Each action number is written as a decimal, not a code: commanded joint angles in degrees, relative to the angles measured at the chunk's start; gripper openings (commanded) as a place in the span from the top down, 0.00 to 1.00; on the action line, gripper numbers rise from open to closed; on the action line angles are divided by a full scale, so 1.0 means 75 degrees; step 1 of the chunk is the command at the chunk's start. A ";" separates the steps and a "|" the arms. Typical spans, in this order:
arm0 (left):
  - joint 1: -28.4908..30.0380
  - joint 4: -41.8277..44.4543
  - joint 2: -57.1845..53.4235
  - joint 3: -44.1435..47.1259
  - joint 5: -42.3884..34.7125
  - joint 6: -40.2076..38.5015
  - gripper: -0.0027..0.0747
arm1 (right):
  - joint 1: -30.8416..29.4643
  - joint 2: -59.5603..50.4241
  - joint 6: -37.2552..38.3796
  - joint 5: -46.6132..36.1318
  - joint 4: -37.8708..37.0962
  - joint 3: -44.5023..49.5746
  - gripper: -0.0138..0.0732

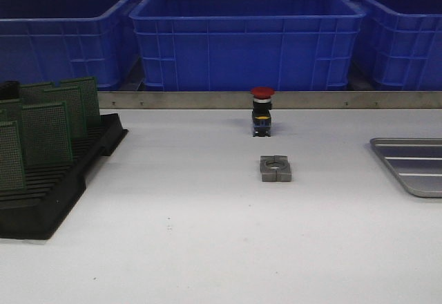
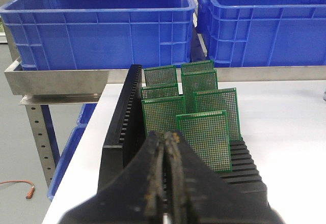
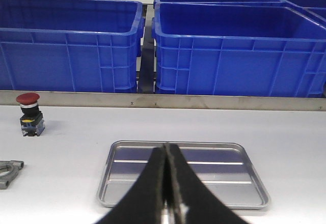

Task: Place circuit board on tray

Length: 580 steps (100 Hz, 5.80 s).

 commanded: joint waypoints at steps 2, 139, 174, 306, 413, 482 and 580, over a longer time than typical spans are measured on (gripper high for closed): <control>-0.0011 0.0000 -0.0235 0.0356 -0.0675 -0.0076 0.99 | -0.0011 -0.0160 -0.0094 -0.0618 -0.0016 -0.0096 0.91; -0.0011 -0.0635 0.8667 -0.8623 0.4244 0.3376 0.46 | -0.0011 -0.0160 -0.0094 -0.0618 -0.0016 -0.0096 0.91; -0.0011 -0.1860 1.1445 -1.0432 0.5971 0.9721 0.45 | -0.0011 -0.0160 -0.0094 -0.0618 -0.0016 -0.0096 0.91; 0.0515 -0.0703 1.3755 -1.0862 0.6160 1.0617 0.99 | -0.0011 -0.0160 -0.0094 -0.0618 -0.0016 -0.0096 0.91; -0.0441 -0.5530 1.3278 -1.3213 0.8573 1.0529 0.99 | -0.0011 -0.0160 -0.0094 -0.0618 -0.0016 -0.0096 0.91; -0.2635 -0.6255 1.4004 -1.3213 0.8573 1.0529 0.99 | 0.0023 -0.0060 -0.0094 0.0259 -0.0016 -0.0753 0.91; -0.2635 -0.6266 1.4004 -1.3213 0.8573 1.0529 0.99 | 0.1201 0.8275 -0.6929 0.3936 0.7268 -0.6024 0.44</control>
